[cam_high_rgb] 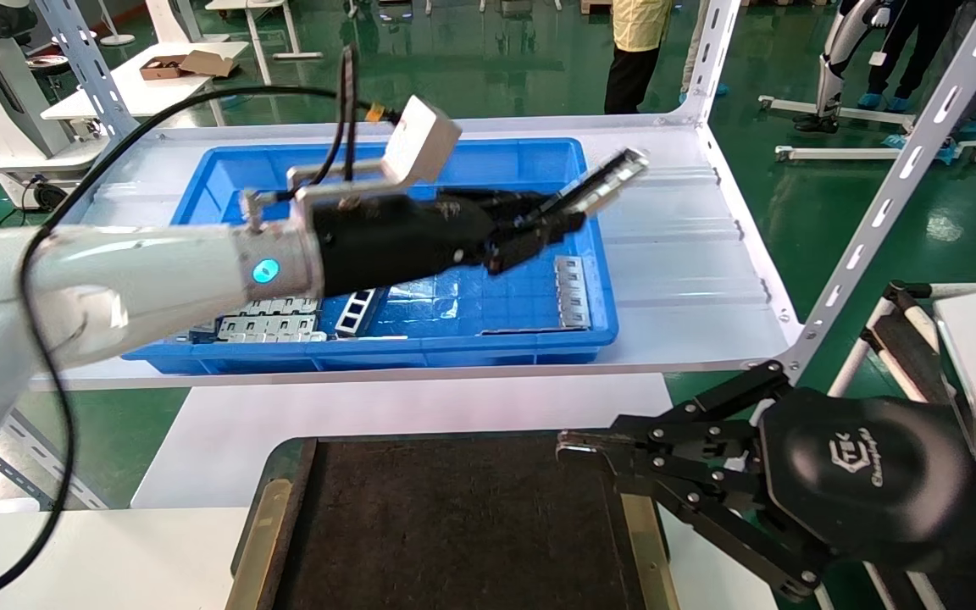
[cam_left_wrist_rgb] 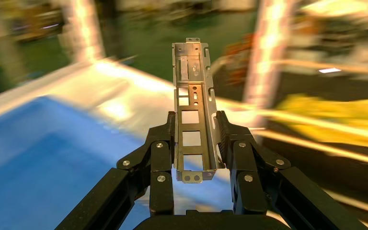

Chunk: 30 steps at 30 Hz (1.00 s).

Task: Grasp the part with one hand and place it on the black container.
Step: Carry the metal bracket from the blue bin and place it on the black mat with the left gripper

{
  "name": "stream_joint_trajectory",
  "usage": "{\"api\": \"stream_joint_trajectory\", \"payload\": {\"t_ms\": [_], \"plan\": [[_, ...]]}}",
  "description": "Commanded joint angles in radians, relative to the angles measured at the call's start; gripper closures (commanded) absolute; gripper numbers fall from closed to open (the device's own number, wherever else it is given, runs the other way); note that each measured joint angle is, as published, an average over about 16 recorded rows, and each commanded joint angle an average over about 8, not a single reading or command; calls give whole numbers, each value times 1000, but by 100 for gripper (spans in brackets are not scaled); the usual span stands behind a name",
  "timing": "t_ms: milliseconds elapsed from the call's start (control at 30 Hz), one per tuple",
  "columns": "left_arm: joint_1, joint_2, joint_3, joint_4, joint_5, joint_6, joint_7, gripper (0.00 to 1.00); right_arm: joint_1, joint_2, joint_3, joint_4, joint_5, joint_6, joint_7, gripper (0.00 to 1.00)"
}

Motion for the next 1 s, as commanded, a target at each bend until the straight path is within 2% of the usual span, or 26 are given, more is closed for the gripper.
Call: {"api": "stream_joint_trajectory", "payload": {"t_ms": [33,300,533,700,1000], "plan": [[15,-27,-17,-11,-34,106,20,100,0,0,0,0,0,0,0,100],[115,-114,-26,-103,-71,206,11,100,0,0,0,0,0,0,0,100],[273,-239,-17,-321,-95,172,-65,100,0,0,-1,0,0,0,0,100],[405,-329,-1,-520,-96,59,-123,100,0,0,-1,0,1,0,0,100],[617,-450,68,-873,-17,-274,-216,100,0,0,-1,0,1,0,-1,100]]}}
